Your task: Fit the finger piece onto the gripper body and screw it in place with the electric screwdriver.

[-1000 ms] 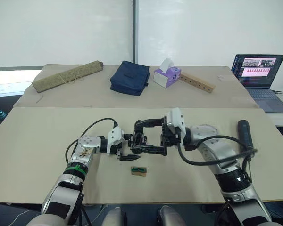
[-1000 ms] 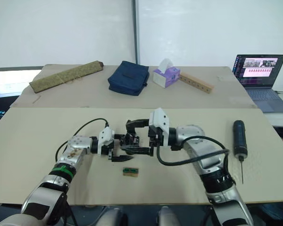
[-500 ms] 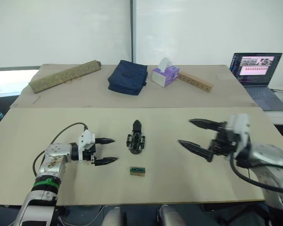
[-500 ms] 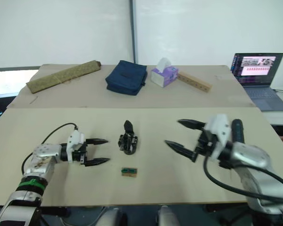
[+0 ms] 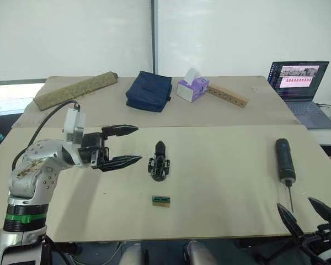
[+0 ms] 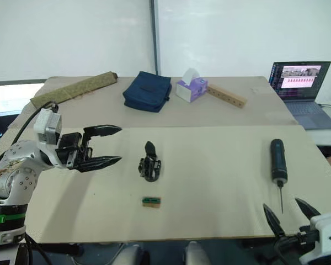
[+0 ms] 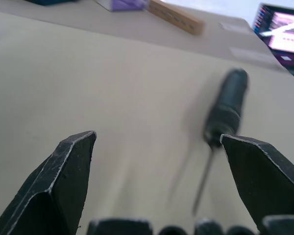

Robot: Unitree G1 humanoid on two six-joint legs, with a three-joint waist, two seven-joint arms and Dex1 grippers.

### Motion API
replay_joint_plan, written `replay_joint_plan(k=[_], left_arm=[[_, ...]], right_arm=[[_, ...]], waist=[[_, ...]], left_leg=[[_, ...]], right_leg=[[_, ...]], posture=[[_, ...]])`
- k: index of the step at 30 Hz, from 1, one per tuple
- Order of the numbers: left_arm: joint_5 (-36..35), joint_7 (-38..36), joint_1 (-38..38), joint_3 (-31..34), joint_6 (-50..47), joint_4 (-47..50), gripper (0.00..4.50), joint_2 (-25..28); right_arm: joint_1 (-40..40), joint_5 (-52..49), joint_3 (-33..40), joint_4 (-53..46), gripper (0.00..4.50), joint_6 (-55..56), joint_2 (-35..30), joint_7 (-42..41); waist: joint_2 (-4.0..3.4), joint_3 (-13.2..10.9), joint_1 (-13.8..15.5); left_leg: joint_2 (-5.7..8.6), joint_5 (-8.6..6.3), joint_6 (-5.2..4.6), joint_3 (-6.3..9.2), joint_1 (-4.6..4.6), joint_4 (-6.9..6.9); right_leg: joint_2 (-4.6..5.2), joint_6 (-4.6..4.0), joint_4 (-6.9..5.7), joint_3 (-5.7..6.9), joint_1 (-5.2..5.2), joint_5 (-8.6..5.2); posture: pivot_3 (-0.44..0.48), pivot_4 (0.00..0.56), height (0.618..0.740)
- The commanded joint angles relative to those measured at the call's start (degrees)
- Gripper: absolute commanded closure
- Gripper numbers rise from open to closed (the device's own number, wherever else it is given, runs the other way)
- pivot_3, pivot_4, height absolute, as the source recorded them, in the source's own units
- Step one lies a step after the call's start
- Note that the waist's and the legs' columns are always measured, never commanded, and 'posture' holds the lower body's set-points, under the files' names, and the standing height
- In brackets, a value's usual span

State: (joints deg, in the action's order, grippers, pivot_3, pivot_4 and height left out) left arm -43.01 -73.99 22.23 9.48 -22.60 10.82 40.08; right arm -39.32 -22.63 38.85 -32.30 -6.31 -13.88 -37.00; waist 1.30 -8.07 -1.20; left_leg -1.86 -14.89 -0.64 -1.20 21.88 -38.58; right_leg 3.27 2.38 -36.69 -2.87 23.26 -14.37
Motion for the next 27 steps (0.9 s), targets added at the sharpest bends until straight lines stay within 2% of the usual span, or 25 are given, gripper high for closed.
replay_joint_plan(k=[1, 2, 6, 10, 14, 20, 27], left_arm=[[-0.71, 0.27, 1.01, -0.6, 0.55, 2.42, 0.04, -0.77], [-0.59, 0.39, 1.45, -0.84, 0.58, 2.31, 0.04, -1.0], [0.26, 0.33, 2.59, -2.02, 0.86, 1.86, 0.04, -1.68], [0.42, 0.28, 2.82, -3.33, 0.15, 1.96, 0.04, -1.71], [-1.04, 0.55, 3.12, -3.4, -2.5, 2.97, 0.04, -0.95], [-0.86, 1.32, 2.52, -3.17, -2.14, 4.77, 0.04, -1.25], [-0.51, 1.91, 0.05, -2.28, -1.59, 5.82, 0.04, -0.96]], right_arm=[[2.49, -0.41, 0.85, -2.83, 0.0, -3.51, -2.15, 5.66], [4.56, -1.03, 0.9, -3.41, 0.0, -6.76, -3.79, 7.83], [13.4, -4.34, 0.22, -3.56, 0.0, -31.36, -15.24, 15.5], [28.8, -10.8, 1.97, 5.08, 0.0, -48.45, -23.83, 19.0], [40.58, -10.93, -1.58, 15.63, 0.0, -60.89, -31.96, 19.62], [50.93, -7.29, -12.16, 31.44, 0.0, -62.86, -39.42, 15.37], [59.0, -2.3, -22.12, 45.09, 0.0, -57.01, -40.95, 10.23]], waist=[[-0.01, -0.01, -0.01], [-0.01, -0.01, 0.02], [0.03, -0.03, 0.05], [0.08, -0.08, 0.4], [0.11, -0.14, 0.59], [0.11, -0.14, 0.43], [0.12, -0.15, 0.32]], left_leg=[[0.0, 0.0, 0.0, -0.02, -0.03, 0.0], [0.01, 0.0, 0.0, -0.05, -0.05, 0.0], [0.1, 0.0, 0.0, -0.2, -0.08, -0.06], [0.2, -0.02, -0.04, -0.4, 0.0, -0.04], [0.24, -0.01, -0.05, -0.43, 0.13, -0.05], [0.21, -0.02, -0.07, -0.4, 0.32, -0.05], [0.25, -0.07, -0.15, -0.53, 0.37, -0.16]], right_leg=[[-0.02, -0.14, -0.03, -0.04, 0.0, 0.07], [-0.04, -0.13, -0.04, -0.06, 0.0, 0.06], [-0.04, -0.28, -0.02, -0.29, -0.01, 0.15], [-0.09, -0.33, 0.07, -0.28, 0.01, 0.23], [-0.08, -0.29, 0.12, -0.29, 0.07, 0.26], [-0.18, -0.15, 0.54, -0.3, 0.06, 0.39], [-0.14, 0.07, 0.68, -0.49, 0.06, 0.54]], posture=[[0.0, 0.15, 0.74], [0.0, 0.15, 0.74], [0.0, 0.15, 0.74], [0.0, 0.15, 0.74], [0.0, 0.15, 0.74], [0.0, 0.15, 0.74], [0.0, 0.15, 0.74]])
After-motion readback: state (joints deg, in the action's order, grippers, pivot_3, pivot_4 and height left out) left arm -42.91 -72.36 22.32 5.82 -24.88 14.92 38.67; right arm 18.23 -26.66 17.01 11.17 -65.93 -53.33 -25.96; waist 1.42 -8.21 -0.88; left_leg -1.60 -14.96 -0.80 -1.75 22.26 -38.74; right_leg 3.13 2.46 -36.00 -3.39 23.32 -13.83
